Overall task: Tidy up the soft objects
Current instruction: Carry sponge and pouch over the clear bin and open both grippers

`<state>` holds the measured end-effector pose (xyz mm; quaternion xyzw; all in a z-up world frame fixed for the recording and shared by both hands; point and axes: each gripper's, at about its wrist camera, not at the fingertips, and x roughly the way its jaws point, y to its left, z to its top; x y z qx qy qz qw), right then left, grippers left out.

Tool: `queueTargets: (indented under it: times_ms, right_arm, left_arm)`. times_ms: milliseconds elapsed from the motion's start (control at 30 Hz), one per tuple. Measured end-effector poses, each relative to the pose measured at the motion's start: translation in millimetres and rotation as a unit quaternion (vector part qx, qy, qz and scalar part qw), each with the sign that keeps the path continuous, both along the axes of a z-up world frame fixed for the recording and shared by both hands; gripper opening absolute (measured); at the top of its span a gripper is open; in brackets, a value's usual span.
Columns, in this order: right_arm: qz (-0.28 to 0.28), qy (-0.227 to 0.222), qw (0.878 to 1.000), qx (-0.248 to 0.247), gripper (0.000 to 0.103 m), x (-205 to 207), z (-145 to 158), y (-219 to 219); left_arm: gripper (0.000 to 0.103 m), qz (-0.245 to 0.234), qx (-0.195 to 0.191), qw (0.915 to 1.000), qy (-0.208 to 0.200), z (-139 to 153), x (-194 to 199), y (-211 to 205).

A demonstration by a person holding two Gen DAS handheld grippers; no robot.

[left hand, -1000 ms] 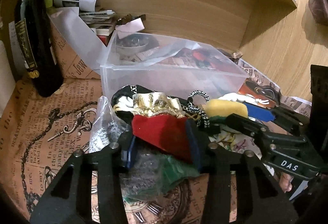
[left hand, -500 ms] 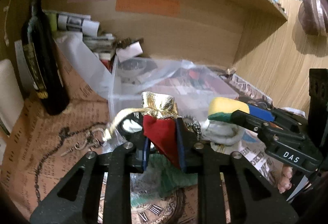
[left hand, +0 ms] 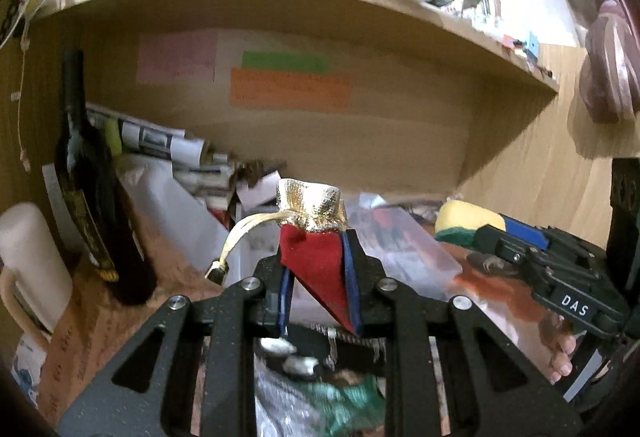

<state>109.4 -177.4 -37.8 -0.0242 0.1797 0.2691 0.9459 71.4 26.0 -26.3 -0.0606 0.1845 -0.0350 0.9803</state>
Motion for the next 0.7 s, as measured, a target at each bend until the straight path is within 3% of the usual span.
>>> queueTargets:
  times_ms: [267, 467, 700]
  right_arm:
    - [-0.006, -0.001, 1.000, -0.005, 0.035, 26.1, 7.5, 6.3]
    - [-0.012, 0.026, 0.999, -0.031, 0.035, 55.2, -1.8, 15.1]
    - [-0.013, 0.076, 0.995, -0.066, 0.035, 88.7, -24.7, 22.0]
  left_arm:
    - [0.023, 0.004, 0.003, 0.9999, 0.015, 9.0, 39.1, 7.4]
    - [0.023, -0.004, 0.008, 0.9968, 0.080, -7.3, 85.2, 12.6]
    - [0.023, -0.018, 0.036, 0.9865, 0.159, -37.2, 127.2, 7.9]
